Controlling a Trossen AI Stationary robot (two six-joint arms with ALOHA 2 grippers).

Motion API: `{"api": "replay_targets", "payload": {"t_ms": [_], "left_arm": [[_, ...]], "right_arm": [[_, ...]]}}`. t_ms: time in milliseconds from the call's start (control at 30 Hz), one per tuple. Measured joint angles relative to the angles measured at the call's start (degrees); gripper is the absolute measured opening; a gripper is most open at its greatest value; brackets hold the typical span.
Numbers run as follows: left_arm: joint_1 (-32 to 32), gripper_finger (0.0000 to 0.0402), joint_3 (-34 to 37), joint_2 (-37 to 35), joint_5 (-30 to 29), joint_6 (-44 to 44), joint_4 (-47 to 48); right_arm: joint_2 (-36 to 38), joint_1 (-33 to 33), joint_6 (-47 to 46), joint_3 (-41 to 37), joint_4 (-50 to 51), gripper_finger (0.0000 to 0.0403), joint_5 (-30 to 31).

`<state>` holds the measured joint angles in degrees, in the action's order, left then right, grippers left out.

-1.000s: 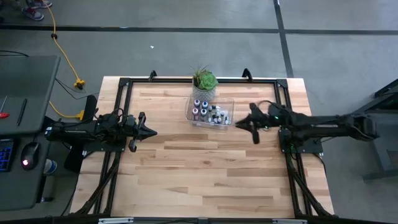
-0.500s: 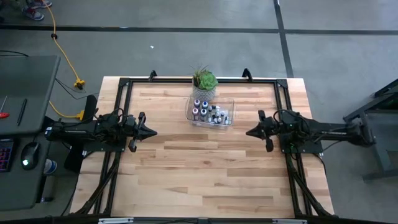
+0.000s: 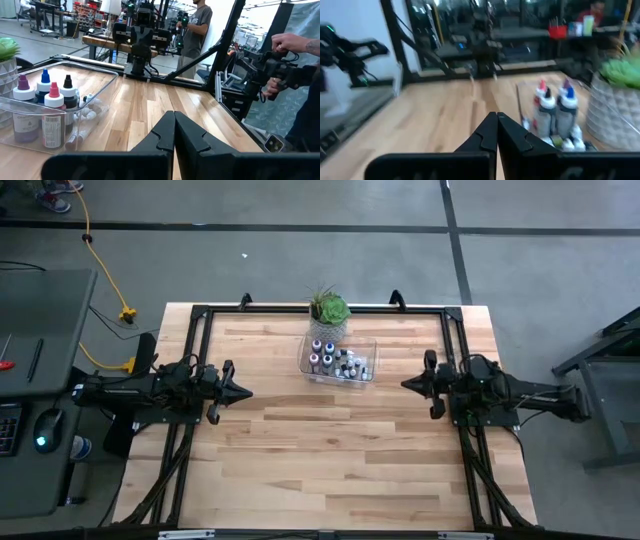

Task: Pick & Place food coloring
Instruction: Return to Home Position

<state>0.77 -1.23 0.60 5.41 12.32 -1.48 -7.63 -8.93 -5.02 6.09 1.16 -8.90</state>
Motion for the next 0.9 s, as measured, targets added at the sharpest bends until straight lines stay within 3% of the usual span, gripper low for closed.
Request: {"api": "replay_targets", "payload": {"t_ms": [100,533,900], "left_arm": [[0.0,0.0000,0.0,0.0,0.0,0.0,0.0],[0.0,0.0000,0.0,0.0,0.0,0.0,0.0],[0.0,0.0000,0.0,0.0,0.0,0.0,0.0]], "right_arm": [[1.9,0.0,-1.4,-2.4,-4.3,0.0000,-0.9],[2.6,3.2,-0.5,-5.3,-11.6,0.0000,6.1],[2.5,4.6,1.0,-5.5,-5.0,0.0000,5.5]]}}
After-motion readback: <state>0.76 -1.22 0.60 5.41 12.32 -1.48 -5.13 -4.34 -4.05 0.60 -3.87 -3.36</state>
